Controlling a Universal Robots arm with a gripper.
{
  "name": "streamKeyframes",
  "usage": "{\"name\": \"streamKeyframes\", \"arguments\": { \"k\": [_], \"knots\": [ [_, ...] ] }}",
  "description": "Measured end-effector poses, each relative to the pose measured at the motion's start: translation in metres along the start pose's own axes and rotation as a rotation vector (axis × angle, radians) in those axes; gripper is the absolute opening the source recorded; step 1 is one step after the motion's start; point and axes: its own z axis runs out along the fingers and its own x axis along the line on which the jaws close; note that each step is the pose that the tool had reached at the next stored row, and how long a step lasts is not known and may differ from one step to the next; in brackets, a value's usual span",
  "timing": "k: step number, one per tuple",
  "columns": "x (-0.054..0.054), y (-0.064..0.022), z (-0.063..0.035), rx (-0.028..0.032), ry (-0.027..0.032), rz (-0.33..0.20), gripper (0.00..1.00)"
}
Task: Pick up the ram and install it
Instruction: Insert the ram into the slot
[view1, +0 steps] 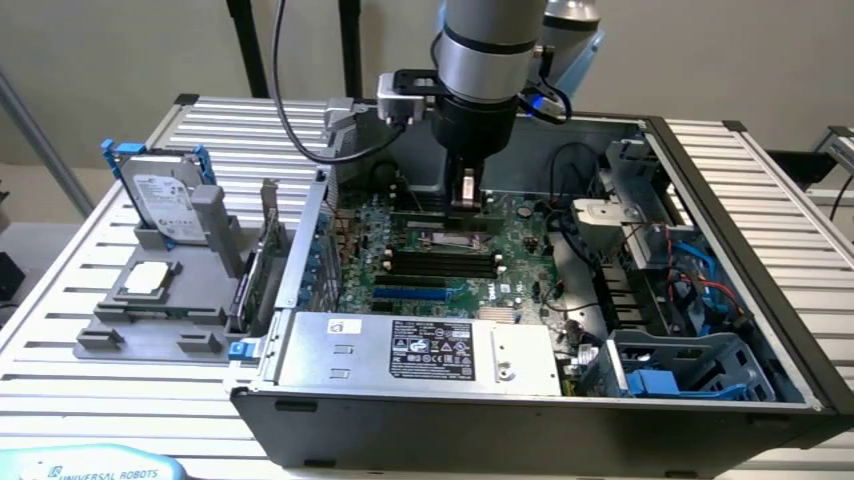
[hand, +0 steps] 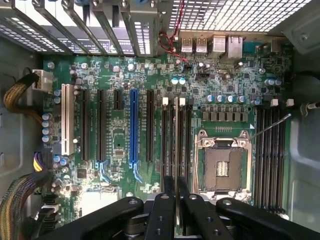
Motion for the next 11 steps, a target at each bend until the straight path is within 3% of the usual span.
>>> {"name": "streamKeyframes", "arguments": {
  "k": [11],
  "knots": [
    [0.001,-0.0020,0.0199,0.0003,0.0176,0.001,0.13]
  ]
}}
